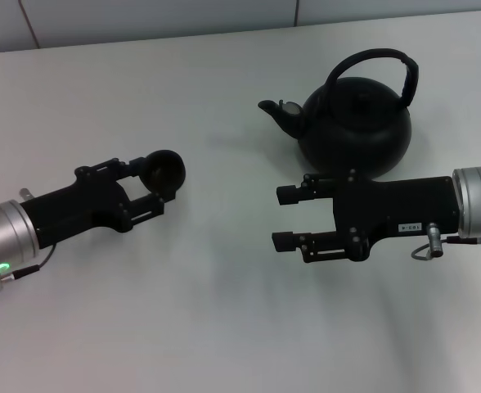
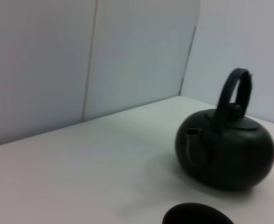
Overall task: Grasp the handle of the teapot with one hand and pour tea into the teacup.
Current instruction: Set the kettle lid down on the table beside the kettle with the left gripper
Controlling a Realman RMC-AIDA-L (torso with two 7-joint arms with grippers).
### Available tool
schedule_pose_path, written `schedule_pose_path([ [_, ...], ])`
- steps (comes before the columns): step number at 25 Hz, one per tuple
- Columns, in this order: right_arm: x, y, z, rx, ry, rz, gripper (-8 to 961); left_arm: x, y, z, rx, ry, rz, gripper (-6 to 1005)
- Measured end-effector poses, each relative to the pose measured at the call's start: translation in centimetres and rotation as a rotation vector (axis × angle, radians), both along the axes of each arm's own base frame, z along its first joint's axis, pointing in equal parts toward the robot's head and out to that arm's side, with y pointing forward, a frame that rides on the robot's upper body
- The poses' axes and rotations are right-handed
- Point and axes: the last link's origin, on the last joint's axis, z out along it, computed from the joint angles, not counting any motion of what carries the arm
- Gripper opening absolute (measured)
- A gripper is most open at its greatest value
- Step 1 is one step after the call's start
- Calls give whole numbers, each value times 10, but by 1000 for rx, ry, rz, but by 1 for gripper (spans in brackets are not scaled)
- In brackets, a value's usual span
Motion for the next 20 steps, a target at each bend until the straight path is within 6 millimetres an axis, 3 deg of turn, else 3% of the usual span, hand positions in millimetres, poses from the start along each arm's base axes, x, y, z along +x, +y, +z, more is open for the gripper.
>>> schedule_pose_path([
  [9, 0, 0, 0, 0, -1, 2, 681, 13, -5, -16, -50, -9, -39, 666],
  [20, 0, 0, 0, 0, -2, 4, 682, 11, -10, -25, -90, 29, -43, 666],
])
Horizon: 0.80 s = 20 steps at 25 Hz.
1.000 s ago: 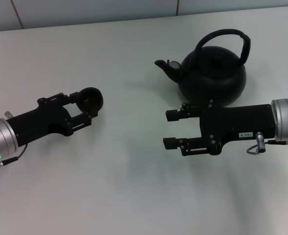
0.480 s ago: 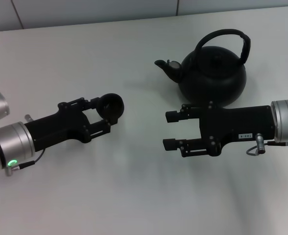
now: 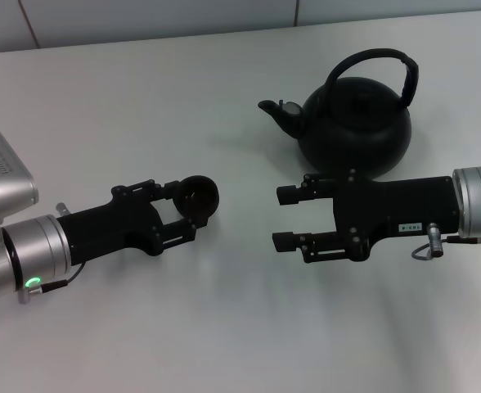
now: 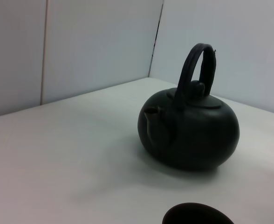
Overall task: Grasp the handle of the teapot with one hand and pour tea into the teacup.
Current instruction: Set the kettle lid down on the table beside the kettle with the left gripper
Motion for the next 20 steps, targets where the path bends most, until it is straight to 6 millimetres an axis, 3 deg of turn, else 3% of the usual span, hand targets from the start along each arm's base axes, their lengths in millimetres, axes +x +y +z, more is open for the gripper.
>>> schedule_pose_path([
  [20, -3, 2, 0, -4, 2, 4, 682, -12, -4, -6, -2, 47, 41, 670],
])
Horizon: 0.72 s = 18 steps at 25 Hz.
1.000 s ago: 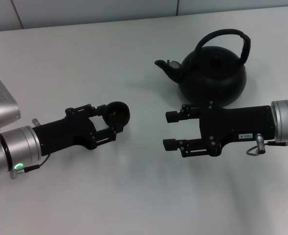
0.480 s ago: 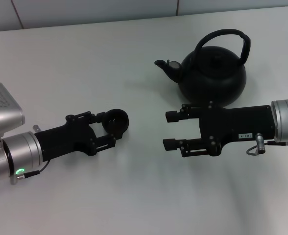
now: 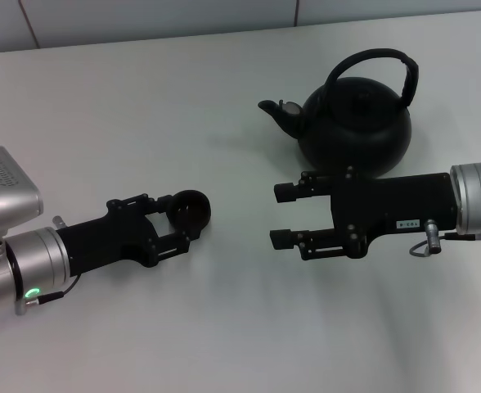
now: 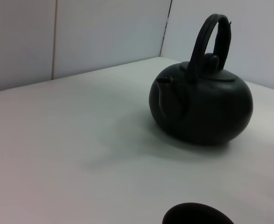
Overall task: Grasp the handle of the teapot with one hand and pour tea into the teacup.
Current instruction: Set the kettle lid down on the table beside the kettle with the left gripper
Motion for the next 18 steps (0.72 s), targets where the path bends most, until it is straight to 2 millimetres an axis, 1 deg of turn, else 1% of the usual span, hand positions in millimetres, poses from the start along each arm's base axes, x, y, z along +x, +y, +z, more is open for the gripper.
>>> schedule_pose_path([
  [18, -1, 1, 0, 1, -1, 2, 682, -1, -1, -2, -6, 9, 2, 675],
])
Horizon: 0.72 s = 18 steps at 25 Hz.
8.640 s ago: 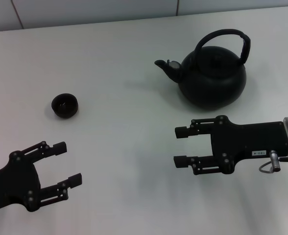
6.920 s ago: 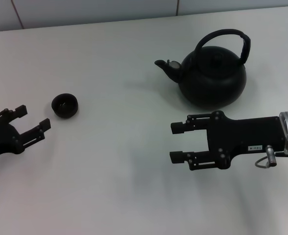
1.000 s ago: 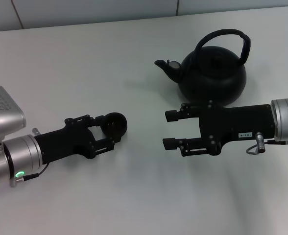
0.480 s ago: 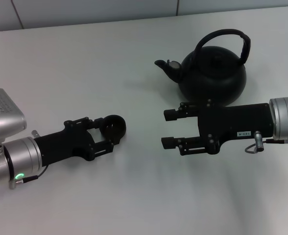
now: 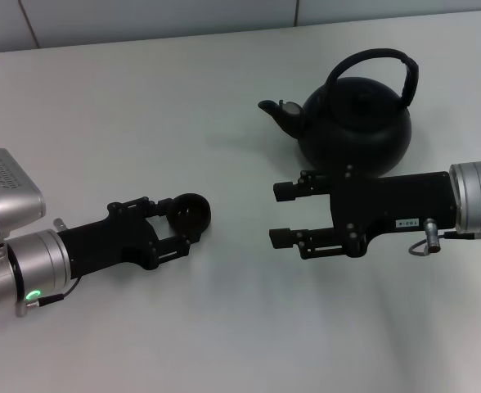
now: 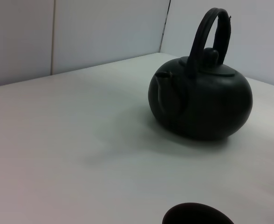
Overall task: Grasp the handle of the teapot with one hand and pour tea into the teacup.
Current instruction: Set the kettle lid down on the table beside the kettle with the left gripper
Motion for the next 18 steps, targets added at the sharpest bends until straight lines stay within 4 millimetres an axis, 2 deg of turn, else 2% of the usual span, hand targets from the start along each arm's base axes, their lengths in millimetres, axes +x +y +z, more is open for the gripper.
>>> schedule_pose_path([
  [6, 0, 0, 1, 2, 0, -1, 681, 2, 1, 1, 2, -4, -10, 677],
  [11, 0, 1, 1, 3, -1, -2, 682, 3, 2, 1, 3, -6, -13, 837],
  [18, 1, 1, 2, 7, -2, -4, 682, 6, 4, 2, 4, -6, -20, 864],
])
